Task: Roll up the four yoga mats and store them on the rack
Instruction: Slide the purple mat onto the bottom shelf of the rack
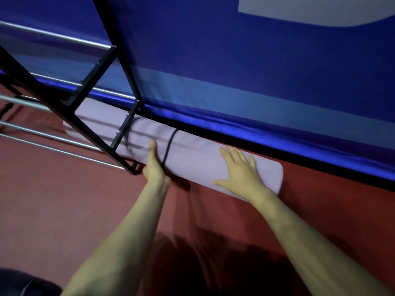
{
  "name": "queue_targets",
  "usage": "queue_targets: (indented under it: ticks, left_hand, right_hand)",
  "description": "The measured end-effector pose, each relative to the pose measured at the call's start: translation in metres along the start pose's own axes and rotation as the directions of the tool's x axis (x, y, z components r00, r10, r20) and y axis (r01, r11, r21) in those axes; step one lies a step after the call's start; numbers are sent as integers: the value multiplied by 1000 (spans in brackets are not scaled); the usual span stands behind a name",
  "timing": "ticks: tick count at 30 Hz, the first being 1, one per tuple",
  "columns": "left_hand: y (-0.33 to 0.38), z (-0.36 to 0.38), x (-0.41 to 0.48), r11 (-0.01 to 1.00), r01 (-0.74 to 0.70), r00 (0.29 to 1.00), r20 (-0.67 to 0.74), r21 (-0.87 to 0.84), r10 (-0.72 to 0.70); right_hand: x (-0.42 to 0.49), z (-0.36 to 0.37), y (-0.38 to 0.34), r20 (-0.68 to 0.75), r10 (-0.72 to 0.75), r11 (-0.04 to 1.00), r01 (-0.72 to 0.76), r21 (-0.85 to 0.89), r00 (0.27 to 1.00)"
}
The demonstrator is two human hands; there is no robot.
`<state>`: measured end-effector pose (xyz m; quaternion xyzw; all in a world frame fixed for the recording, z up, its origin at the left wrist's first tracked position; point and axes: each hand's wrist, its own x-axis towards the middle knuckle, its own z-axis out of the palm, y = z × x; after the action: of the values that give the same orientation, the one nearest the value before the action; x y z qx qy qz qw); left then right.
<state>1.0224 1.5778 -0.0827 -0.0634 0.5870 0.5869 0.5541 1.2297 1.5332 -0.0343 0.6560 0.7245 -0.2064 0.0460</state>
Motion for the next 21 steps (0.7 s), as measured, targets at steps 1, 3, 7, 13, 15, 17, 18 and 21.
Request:
queue_targets:
  ticks: [1, 3, 7, 13, 15, 17, 18, 21]
  left_hand:
    - [4, 0, 5, 1000, -26, 999, -47, 4, 26]
    - [7, -3, 7, 994, -83, 994, -68, 69, 88]
    - [1, -10, -4, 920, -190, 946, -188, 342, 265]
    - [22, -17, -16, 681, -355, 795, -175, 641, 580]
    - [39, -14, -13, 631, -432, 762, -114, 644, 638]
    - [55, -11, -9, 650, -446, 745, -148, 616, 651]
    - [61, -10, -6, 670, -437, 742, -181, 600, 646]
    - [67, -16, 1, 670, -406, 734, -214, 621, 644]
  right_hand:
    - [4, 0, -5, 17, 8, 999, -8, 33, 1000]
    - [9, 4, -4, 18, 33, 994, -35, 101, 999]
    - [1, 26, 16, -304, 255, 925, -140, 354, 918]
    - [-9, 42, 31, 130, 845, 54, -325, 944, 519]
    - [-9, 46, 31, 179, 844, -24, -299, 954, 505]
    - [-10, 45, 33, 170, 851, -14, -301, 953, 497]
    - [-9, 43, 32, 150, 853, 8, -301, 954, 500]
    - [-3, 34, 24, 64, 830, 31, -159, 987, 554]
